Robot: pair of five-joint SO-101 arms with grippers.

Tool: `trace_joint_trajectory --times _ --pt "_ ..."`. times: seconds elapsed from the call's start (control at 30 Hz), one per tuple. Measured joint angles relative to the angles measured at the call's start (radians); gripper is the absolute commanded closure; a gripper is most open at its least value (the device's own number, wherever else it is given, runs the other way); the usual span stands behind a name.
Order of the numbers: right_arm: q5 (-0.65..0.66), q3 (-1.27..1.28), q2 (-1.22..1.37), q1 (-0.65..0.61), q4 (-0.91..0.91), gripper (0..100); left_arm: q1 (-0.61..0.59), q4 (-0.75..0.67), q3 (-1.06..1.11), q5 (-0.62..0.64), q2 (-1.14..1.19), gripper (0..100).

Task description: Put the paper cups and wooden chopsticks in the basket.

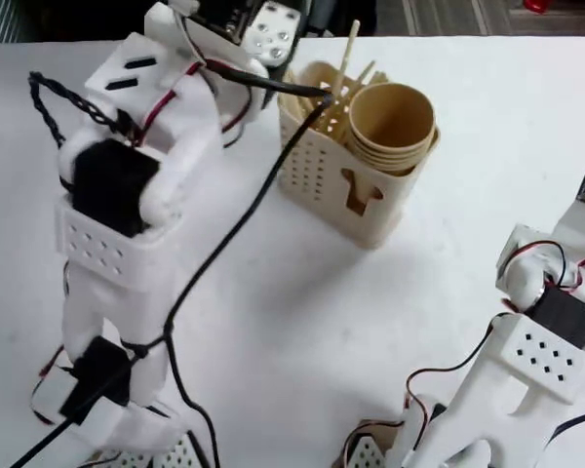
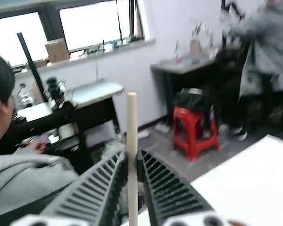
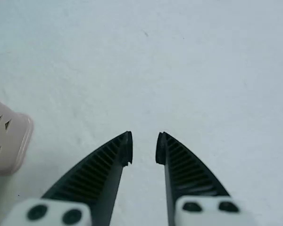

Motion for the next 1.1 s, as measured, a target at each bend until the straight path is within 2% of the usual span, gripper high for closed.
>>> trace_joint_trajectory --times 0.23,0.53,0.67,0.83,1.1 --pt "0.000 0.000 0.000 0.000 0.000 90.0 0.063 -0.121 -0.003 0.075 0.041 98" --pt "0.000 0.000 0.000 0.000 0.000 90.0 0.051 -0.143 -0.003 0.077 0.262 97" --pt "0.000 0.000 0.000 0.000 0.000 90.0 0.025 -0.172 -0.002 0.077 0.328 89" --pt "0.000 0.000 0.000 0.000 0.000 90.1 0.011 -0.157 -0.018 0.077 0.333 88" --pt "0.021 0.000 0.000 0.000 0.000 90.4 0.009 -0.009 -0.143 0.077 0.325 88"
